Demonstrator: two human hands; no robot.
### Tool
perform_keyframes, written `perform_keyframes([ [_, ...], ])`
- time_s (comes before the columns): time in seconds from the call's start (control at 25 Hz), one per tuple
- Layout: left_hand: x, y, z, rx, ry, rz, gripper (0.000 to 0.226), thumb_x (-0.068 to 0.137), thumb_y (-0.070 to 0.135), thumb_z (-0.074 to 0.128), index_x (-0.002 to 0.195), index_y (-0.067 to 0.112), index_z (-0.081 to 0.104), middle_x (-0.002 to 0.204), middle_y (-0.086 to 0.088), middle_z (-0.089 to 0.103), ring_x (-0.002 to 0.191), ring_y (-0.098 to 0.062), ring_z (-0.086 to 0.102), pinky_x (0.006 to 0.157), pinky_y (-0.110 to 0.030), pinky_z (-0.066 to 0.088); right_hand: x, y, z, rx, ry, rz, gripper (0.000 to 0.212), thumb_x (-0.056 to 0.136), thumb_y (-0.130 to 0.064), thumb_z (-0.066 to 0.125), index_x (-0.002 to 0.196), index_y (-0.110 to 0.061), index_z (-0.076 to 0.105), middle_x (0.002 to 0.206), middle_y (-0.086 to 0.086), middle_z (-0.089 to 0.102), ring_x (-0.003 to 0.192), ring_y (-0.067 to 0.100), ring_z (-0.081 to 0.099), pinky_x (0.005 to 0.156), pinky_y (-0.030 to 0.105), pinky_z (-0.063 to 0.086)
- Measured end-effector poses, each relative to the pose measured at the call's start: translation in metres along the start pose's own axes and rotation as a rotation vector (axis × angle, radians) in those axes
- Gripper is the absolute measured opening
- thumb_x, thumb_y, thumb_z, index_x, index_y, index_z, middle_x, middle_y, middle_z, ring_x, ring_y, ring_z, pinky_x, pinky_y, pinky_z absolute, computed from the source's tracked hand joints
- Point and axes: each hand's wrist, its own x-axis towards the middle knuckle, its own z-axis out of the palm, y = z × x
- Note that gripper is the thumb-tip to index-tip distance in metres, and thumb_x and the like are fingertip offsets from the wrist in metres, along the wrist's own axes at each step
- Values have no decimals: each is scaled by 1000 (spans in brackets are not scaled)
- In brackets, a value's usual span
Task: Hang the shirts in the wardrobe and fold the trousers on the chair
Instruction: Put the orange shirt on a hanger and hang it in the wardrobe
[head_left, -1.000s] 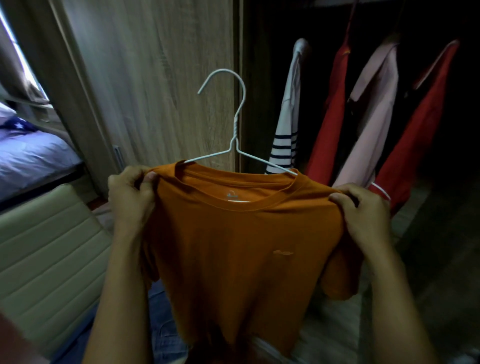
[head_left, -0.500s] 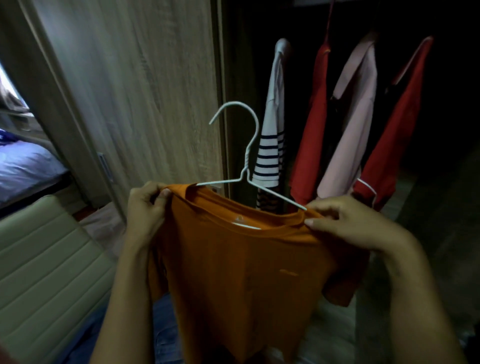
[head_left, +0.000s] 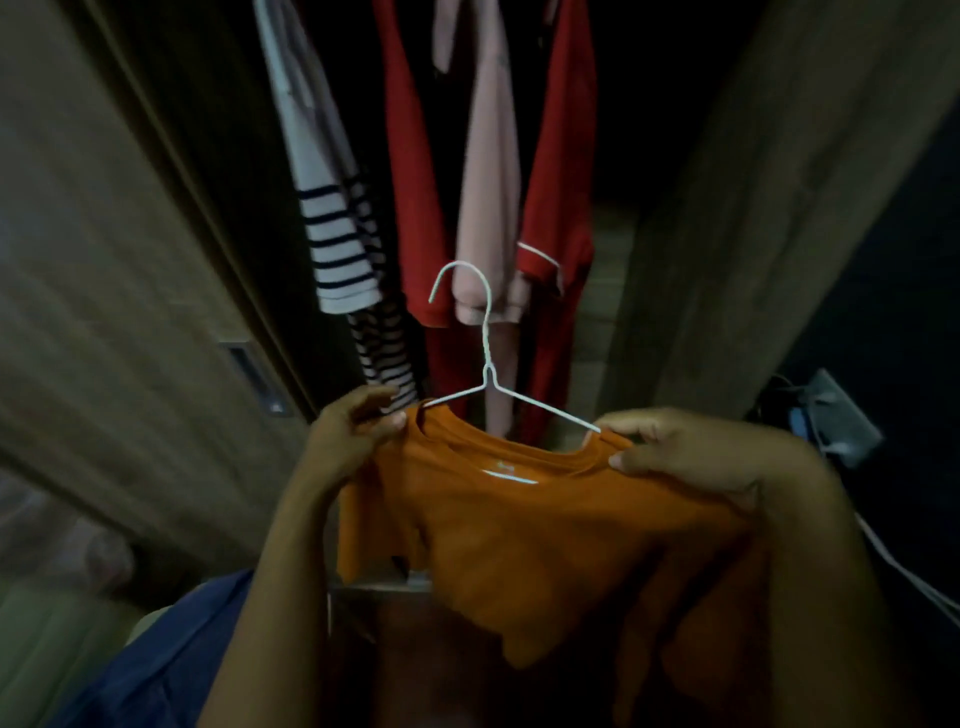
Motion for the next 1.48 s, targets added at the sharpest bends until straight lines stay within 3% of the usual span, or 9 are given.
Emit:
perform_keyframes([
  [0.12, 2, 10, 44, -26, -61, -26, 32, 83, 14, 71, 113, 21, 62, 108, -8, 67, 103, -18, 63, 95, -34, 48, -15, 25, -2, -139, 60, 162, 23, 92, 1, 52, 94, -19, 63, 97, 6, 65, 85, 12, 60, 77, 20, 47],
  [0.28, 0, 32, 81, -2, -88, 56, 28, 89, 8, 62, 116, 1, 61, 100, -10, 63, 73, 11, 60, 68, -3, 45, -26, 53, 0, -272, 130, 399, 19, 93, -5, 51, 100, -19, 62, 113, 12, 63, 100, 23, 59, 86, 27, 45],
  [0.4, 4, 56, 89, -23, -62, 156, 21, 90, 7, 60, 111, 4, 63, 99, -7, 65, 70, 15, 58, 65, -4, 45, -30, 56, 0, -207, 310, 505, 27, 94, -1, 45, 112, -11, 62, 111, 13, 61, 100, 25, 57, 85, 29, 45],
  [0.52, 16, 86, 87, -52, 27, 307, 18, 90, 13, 61, 107, 14, 66, 105, 0, 68, 92, 2, 61, 87, -20, 49, -25, 47, -1, -33, 586, 469, 23, 91, -2, 45, 100, -5, 66, 99, 16, 65, 93, 30, 60, 81, 34, 48],
  [0.72, 43, 171, 58, -7, 302, 621, 24, 87, 14, 58, 110, 14, 65, 105, 10, 60, 100, -6, 58, 86, -18, 44, 2, 12, -14, 86, 872, 285, 17, 85, -19, 53, 98, -13, 62, 99, 16, 65, 95, 35, 62, 88, 47, 52],
  [0.92, 73, 242, 31, 75, 470, 856, 36, 89, 12, 54, 124, 5, 55, 124, -6, 56, 118, -18, 52, 101, -29, 40, 16, -35, -53, 117, 964, 110, 20, 89, -11, 41, 99, -19, 56, 96, 12, 62, 87, 29, 61, 80, 43, 54],
  [1.04, 101, 276, 21, 130, 492, 855, 48, 88, 16, 53, 134, 3, 48, 138, -15, 48, 132, -27, 42, 110, -37, 33, 24, -68, -86, 94, 1033, -21, 25, 85, -8, 39, 101, -22, 53, 94, 11, 62, 83, 30, 62, 79, 46, 56],
  [1.24, 143, 323, 22, 270, 445, 790, 63, 90, 19, 58, 146, 7, 31, 154, -12, 27, 143, -23, 24, 117, -44, 21, 27, -124, -150, -3, 1108, -113, 25, 89, -4, 35, 106, -15, 51, 96, 12, 57, 77, 23, 54, 64, 29, 43],
  [1.48, 182, 343, 29, 420, 331, 579, 64, 92, 23, 55, 149, 19, 27, 160, -9, 5, 143, -28, 20, 112, -33, 25, 47, -190, -220, -130, 1153, -111, 23, 89, -5, 39, 107, -4, 54, 104, 16, 59, 86, 31, 56, 67, 30, 39],
])
